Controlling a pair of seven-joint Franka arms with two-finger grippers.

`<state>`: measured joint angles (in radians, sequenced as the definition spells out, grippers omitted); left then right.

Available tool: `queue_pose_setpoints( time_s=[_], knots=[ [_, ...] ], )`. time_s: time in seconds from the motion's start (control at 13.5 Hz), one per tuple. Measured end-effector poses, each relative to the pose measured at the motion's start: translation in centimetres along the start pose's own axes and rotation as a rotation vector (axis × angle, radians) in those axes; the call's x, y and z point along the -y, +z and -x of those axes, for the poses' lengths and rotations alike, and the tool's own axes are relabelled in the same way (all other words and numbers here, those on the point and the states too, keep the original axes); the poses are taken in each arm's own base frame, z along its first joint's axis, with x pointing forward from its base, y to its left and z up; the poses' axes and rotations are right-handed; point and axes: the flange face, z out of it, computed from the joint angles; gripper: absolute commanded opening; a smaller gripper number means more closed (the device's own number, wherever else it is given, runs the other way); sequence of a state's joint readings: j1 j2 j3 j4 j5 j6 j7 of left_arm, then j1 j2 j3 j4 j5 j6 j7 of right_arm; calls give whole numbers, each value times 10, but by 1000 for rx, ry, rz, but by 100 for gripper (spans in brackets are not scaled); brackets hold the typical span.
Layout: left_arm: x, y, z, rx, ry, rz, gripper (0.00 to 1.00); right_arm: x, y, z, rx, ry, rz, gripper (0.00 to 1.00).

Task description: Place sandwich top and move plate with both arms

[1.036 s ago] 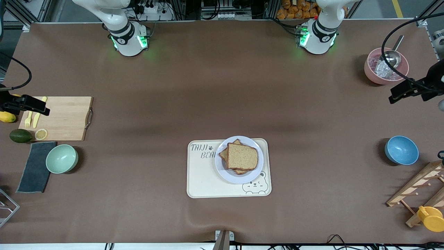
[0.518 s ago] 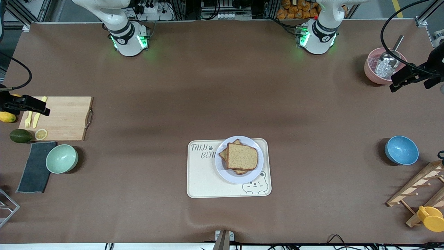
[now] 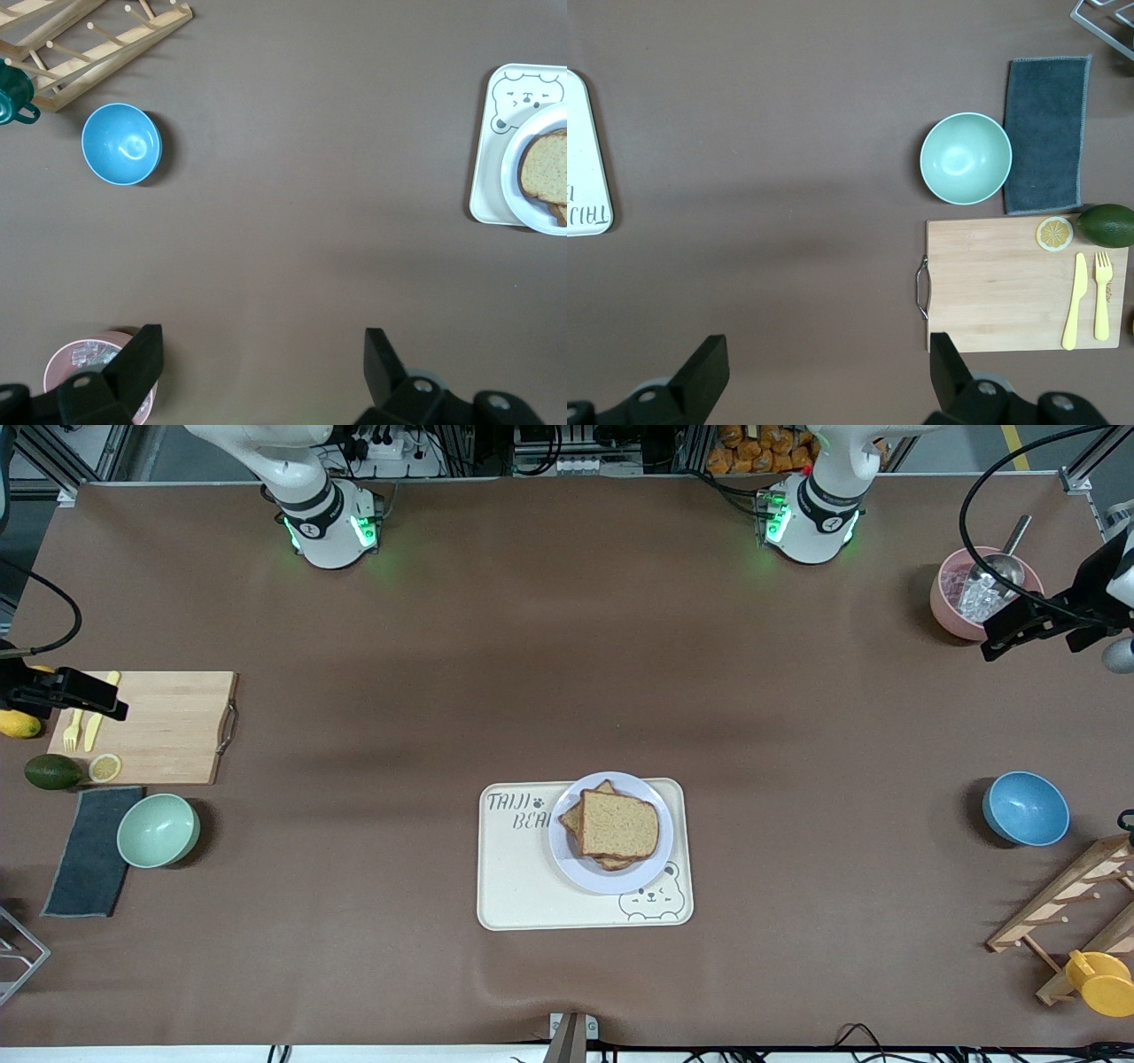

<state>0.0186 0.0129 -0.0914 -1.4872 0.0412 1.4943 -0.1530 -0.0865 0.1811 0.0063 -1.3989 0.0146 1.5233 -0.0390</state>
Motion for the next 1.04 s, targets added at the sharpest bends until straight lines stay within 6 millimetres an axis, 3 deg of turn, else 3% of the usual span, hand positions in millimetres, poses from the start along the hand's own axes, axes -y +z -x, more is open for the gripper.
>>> queue_pose_setpoints(
  time_s=[1.04],
  knots=[
    [-3,4,2,14,-41,25,100,0,1,-1,1,0,0,100]
  ],
)
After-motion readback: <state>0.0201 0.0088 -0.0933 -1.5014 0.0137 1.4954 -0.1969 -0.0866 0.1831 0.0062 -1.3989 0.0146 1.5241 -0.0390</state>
